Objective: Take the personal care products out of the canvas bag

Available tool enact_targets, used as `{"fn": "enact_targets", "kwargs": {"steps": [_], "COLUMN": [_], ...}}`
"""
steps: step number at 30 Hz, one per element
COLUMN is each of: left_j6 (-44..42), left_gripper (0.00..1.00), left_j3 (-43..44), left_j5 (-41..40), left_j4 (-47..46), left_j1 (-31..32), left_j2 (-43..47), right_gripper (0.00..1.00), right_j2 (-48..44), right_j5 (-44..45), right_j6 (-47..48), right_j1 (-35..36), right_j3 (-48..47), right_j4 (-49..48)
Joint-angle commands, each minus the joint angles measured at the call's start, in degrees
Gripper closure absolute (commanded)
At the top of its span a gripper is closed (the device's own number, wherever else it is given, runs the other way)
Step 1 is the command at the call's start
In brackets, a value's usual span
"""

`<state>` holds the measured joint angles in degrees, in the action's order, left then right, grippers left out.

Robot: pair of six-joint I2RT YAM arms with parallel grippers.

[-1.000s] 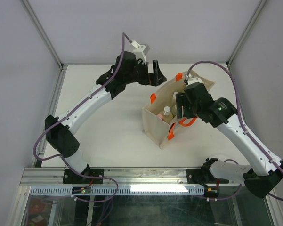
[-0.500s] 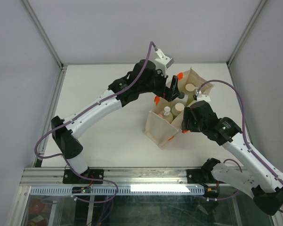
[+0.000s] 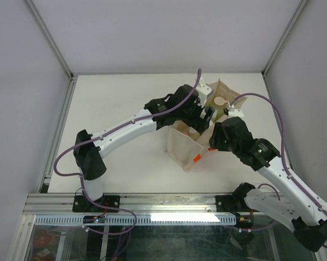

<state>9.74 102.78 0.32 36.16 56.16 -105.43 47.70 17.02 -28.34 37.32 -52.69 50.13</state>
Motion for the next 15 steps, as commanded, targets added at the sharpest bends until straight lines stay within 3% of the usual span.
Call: {"fn": "enact_targets", "kwargs": {"steps": [1,11,15], "left_j6": [1.3,2.1,3.5], "left_gripper": [0.13,0.15,0.20], "left_j3": [-0.2,0.1,2.3], "left_j5": [-6.5,-9.9,-11.7], "left_j4": [2.4,8.9,11.9], "left_j1": [-0.2,2.0,2.2], "left_j2": [1.4,-0.1,-2.2], "right_gripper": [0.56,0.57,0.57], "right_j2": [0.4,1.3,1.5], "right_j5": [-3.4,-1.1,-1.6], "right_j6": [2.2,2.8,2.9], "right_j1": [-0.1,-0.1,-0.1], "right_j3": [0.5,0.0,0.0], "right_j4": [-5.2,-5.0,-5.3]}}
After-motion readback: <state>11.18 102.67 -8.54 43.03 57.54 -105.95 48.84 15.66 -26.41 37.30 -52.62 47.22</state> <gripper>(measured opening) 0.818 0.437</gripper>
